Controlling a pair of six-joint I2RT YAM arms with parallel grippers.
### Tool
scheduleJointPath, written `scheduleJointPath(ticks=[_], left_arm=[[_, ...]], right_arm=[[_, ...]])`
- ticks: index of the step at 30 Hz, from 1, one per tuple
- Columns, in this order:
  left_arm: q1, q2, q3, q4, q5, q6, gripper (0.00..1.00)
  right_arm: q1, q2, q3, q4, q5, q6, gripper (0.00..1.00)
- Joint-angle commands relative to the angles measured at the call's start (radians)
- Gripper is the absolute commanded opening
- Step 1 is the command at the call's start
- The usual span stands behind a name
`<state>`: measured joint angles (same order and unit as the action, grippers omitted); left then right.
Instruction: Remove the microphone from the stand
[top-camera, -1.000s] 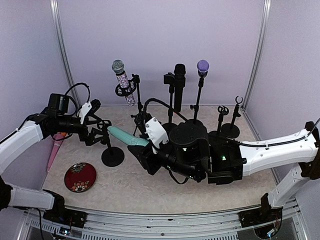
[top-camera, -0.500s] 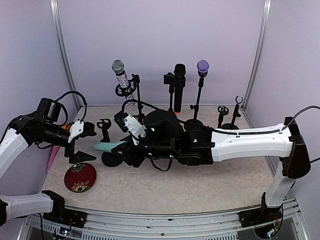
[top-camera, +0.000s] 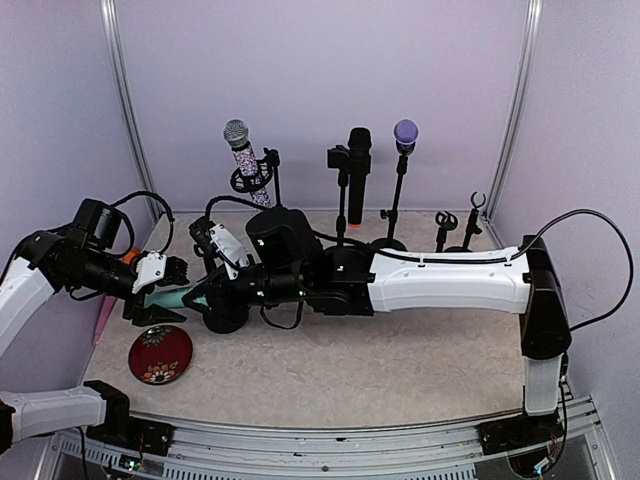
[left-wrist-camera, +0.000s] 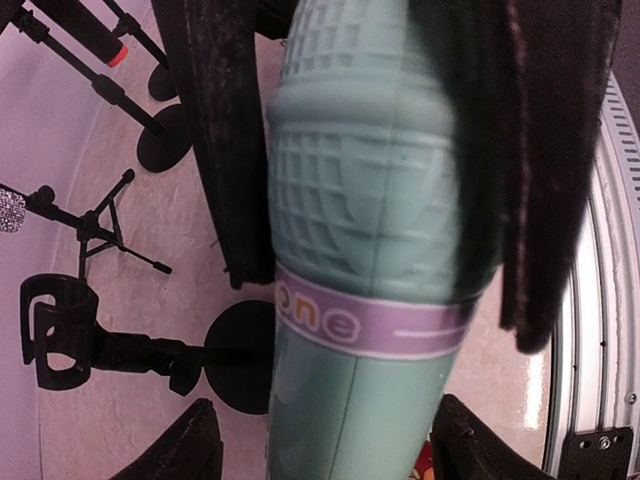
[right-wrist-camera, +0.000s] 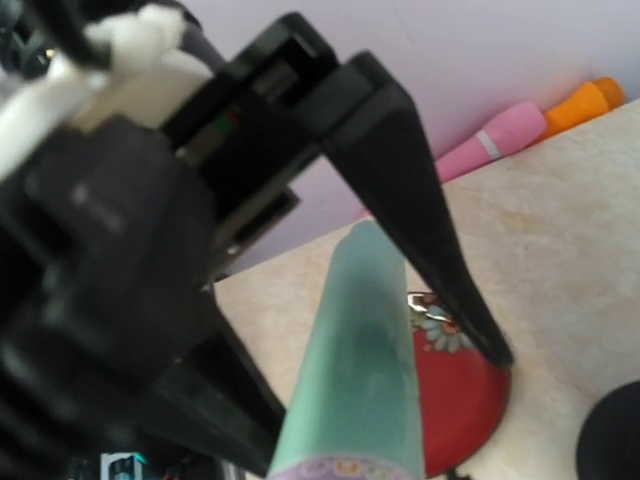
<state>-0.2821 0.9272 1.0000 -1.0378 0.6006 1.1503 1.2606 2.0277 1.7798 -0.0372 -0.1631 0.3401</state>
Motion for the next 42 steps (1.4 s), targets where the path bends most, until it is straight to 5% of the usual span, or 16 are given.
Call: scheduleJointPath(ticks=[1,4,7,11,17,22,28,36,42], left_arm=[[-0.004,-0.009,-0.007,0.001,-0.02,0.019,0.65],[-0.005,-0.013,-0.013,0.028,-0.037,0.013,0.48],[-0.003,-0.015,-0.026,0.046,-0.064,0.007,0.32],[-0.001,-0.019,-0.044,0.063,-0.102,-0.006,0.29],[0.098,-0.025,-0.064,0.075,-0.143,0.014,0.29],[0.423,0.009,-0.1,0.126,-0.015,0.116,0.29],[0.704,0.169,-0.094,0.178,0.049,0.127,0.29],[0.745,0.352,-0.187,0.519,-0.247,-0.158,0.32],[0.751,0.447,-0.265,0.683,-0.417,-0.181,0.35]], right_arm=[[-0.006,0.033,0.062,0.0,-0.061,0.01,0.0],[-0.008,0.031,0.056,0.001,-0.063,0.01,0.0],[-0.016,0.011,0.031,0.016,-0.066,0.012,0.22],[-0.041,-0.043,-0.029,0.062,-0.065,0.016,0.69],[-0.102,-0.165,-0.137,0.111,-0.036,0.004,0.94],[-0.141,-0.25,-0.221,0.145,0.046,-0.006,1.0],[-0.144,-0.167,-0.145,0.071,0.144,-0.067,1.0],[-0.144,0.071,0.114,-0.001,0.189,-0.151,1.0],[-0.143,0.24,0.343,-0.075,0.193,-0.202,1.0]])
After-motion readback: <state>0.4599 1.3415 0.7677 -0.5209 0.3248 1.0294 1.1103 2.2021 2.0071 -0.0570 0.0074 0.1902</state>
